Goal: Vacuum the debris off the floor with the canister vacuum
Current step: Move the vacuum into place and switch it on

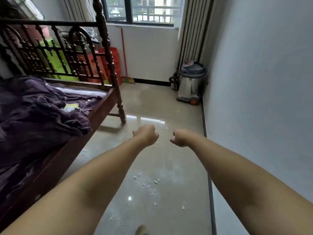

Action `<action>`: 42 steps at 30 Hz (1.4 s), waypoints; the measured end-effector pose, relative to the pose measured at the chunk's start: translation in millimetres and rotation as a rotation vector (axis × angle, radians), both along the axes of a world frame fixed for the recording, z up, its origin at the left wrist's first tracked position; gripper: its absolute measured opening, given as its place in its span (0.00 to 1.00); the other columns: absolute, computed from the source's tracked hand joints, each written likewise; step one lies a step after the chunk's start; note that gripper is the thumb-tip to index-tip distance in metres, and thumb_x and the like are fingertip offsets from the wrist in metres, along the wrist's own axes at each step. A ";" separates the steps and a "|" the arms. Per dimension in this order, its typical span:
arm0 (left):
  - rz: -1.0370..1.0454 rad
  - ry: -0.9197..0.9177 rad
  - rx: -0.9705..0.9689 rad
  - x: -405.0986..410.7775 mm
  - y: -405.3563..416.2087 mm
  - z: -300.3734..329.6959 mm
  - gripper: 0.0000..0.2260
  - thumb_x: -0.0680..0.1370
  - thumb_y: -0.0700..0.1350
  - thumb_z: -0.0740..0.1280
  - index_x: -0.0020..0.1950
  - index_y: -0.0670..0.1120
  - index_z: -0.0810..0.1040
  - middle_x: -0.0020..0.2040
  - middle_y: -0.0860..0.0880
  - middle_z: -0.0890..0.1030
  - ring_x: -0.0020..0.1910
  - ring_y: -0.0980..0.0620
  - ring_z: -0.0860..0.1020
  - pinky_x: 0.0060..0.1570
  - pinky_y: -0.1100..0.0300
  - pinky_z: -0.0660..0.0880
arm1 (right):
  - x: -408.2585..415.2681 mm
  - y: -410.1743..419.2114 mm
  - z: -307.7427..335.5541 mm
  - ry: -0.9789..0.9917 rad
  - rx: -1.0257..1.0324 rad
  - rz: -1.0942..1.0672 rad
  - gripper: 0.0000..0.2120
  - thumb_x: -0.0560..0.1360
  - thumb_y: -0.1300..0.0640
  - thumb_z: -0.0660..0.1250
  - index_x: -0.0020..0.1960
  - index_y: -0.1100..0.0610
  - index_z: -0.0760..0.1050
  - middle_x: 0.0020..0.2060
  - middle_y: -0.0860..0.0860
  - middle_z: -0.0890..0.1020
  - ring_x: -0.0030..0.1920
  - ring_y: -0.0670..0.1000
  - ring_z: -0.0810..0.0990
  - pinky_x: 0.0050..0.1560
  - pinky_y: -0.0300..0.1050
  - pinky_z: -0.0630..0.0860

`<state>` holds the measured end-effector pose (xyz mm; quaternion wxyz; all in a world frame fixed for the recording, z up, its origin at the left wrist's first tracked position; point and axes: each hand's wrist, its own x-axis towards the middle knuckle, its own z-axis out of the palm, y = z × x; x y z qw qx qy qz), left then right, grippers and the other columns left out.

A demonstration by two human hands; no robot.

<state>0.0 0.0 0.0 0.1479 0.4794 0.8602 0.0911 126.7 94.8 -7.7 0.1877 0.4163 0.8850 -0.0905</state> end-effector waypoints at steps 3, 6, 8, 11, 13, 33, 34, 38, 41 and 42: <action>-0.030 -0.026 -0.026 -49.1 58.4 6.5 0.15 0.79 0.50 0.59 0.61 0.45 0.75 0.59 0.46 0.77 0.58 0.45 0.75 0.61 0.49 0.71 | -39.0 50.0 9.2 0.004 -0.032 -0.028 0.25 0.82 0.46 0.55 0.73 0.60 0.64 0.71 0.56 0.69 0.69 0.58 0.69 0.68 0.51 0.67; -0.077 -0.022 -0.070 -84.5 118.8 17.0 0.15 0.79 0.50 0.58 0.62 0.46 0.74 0.60 0.46 0.77 0.58 0.44 0.74 0.59 0.52 0.71 | -71.4 96.7 21.9 0.005 -0.059 -0.059 0.25 0.82 0.46 0.54 0.73 0.59 0.65 0.70 0.56 0.70 0.69 0.58 0.69 0.69 0.54 0.66; -0.102 -0.008 -0.073 -98.9 158.7 19.7 0.15 0.79 0.50 0.58 0.62 0.47 0.74 0.61 0.46 0.76 0.60 0.44 0.74 0.58 0.52 0.71 | -90.2 131.4 27.0 0.010 -0.062 -0.091 0.25 0.81 0.45 0.55 0.73 0.58 0.65 0.70 0.56 0.70 0.69 0.59 0.69 0.69 0.57 0.66; -0.144 0.001 -0.089 -110.2 213.3 13.4 0.15 0.79 0.50 0.58 0.62 0.47 0.75 0.61 0.46 0.76 0.61 0.43 0.73 0.58 0.51 0.69 | -108.9 182.7 28.6 -0.003 -0.069 -0.118 0.23 0.81 0.45 0.55 0.71 0.58 0.66 0.69 0.56 0.71 0.67 0.59 0.70 0.67 0.56 0.67; -0.163 0.004 -0.104 -115.8 243.2 9.6 0.14 0.79 0.49 0.58 0.60 0.46 0.76 0.60 0.45 0.77 0.60 0.43 0.73 0.58 0.51 0.69 | -118.5 212.1 27.6 -0.014 -0.082 -0.140 0.23 0.81 0.45 0.54 0.70 0.57 0.67 0.68 0.56 0.72 0.66 0.59 0.71 0.67 0.56 0.68; 0.050 -0.103 -0.063 -309.9 652.7 -1.4 0.13 0.77 0.51 0.58 0.57 0.48 0.76 0.58 0.48 0.78 0.58 0.45 0.75 0.58 0.51 0.70 | -319.6 647.7 17.8 -0.030 -0.065 0.054 0.24 0.80 0.45 0.56 0.72 0.58 0.65 0.68 0.56 0.72 0.67 0.58 0.71 0.65 0.51 0.70; 0.035 -0.104 -0.064 -316.5 664.6 -2.5 0.13 0.77 0.51 0.58 0.57 0.48 0.76 0.58 0.48 0.78 0.58 0.45 0.75 0.57 0.51 0.69 | -326.5 659.1 17.0 -0.035 -0.062 0.069 0.25 0.80 0.46 0.56 0.72 0.58 0.65 0.68 0.56 0.72 0.67 0.58 0.71 0.65 0.50 0.70; -0.012 -0.099 -0.071 -386.3 758.6 0.1 0.13 0.77 0.51 0.58 0.56 0.48 0.76 0.57 0.49 0.78 0.58 0.46 0.75 0.57 0.52 0.71 | -389.6 749.1 23.1 -0.048 -0.070 0.000 0.24 0.81 0.47 0.56 0.73 0.59 0.64 0.69 0.56 0.71 0.68 0.57 0.70 0.65 0.48 0.70; -0.040 -0.060 -0.078 -434.8 819.2 14.9 0.13 0.77 0.51 0.58 0.56 0.48 0.76 0.57 0.48 0.78 0.58 0.45 0.75 0.58 0.52 0.71 | -423.9 805.9 37.0 0.003 -0.077 -0.060 0.24 0.81 0.47 0.56 0.73 0.58 0.64 0.70 0.56 0.71 0.68 0.57 0.70 0.65 0.48 0.69; -0.052 -0.054 -0.078 -452.0 846.5 17.0 0.13 0.77 0.51 0.58 0.57 0.48 0.76 0.58 0.48 0.78 0.59 0.45 0.75 0.58 0.52 0.71 | -434.8 827.3 40.5 0.026 -0.082 -0.076 0.24 0.81 0.48 0.56 0.73 0.59 0.63 0.70 0.56 0.70 0.69 0.57 0.70 0.65 0.48 0.69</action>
